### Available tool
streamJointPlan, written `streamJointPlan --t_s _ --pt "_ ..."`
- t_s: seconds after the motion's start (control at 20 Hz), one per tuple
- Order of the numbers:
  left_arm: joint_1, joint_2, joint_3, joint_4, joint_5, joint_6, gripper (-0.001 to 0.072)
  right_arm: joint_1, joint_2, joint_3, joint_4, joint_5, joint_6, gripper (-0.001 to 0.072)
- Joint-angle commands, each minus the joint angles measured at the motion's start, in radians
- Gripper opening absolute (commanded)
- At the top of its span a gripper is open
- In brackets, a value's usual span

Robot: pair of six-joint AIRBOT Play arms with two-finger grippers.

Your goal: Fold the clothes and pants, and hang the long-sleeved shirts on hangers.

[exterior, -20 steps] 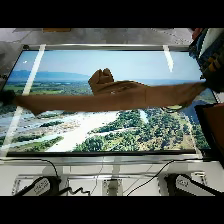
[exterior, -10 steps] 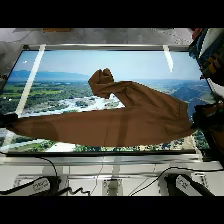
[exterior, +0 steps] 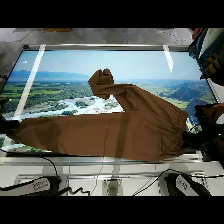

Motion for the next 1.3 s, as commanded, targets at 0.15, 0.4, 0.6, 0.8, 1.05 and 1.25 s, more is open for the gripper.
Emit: streamJointPlan --t_s 0.15,0.4,0.6,0.8,1.05,1.25 --pt "-0.001 -0.111 -0.048 0.167 -0.111 0.002 0.0018 0.0 0.003 -0.029 0.0 0.045 -0.002 0.0028" --pt "0.004 -0.113 -0.047 0.32 0.036 -0.069 0.0019 0.0 0.003 -0.029 0.001 0.035 0.003 0.0028" --pt "0.003 -0.113 -0.048 0.318 0.143 -0.069 0.002 0.0 0.003 -0.029 0.003 0.028 0.01 0.0029" --pt "0.002 -0.113 -0.047 0.319 0.192 -0.074 0.0697 0.0 0.003 -0.027 0.006 0.016 0.01 0.0674" --pt "-0.022 -0.113 -0.047 0.319 0.207 -0.074 0.0685 0.0 0.003 0.011 0.013 -0.015 0.026 0.0684" --pt "-0.119 -0.112 -0.02 0.286 0.281 -0.088 0.0487 0.0 0.003 0.17 0.067 -0.078 0.055 0.068"
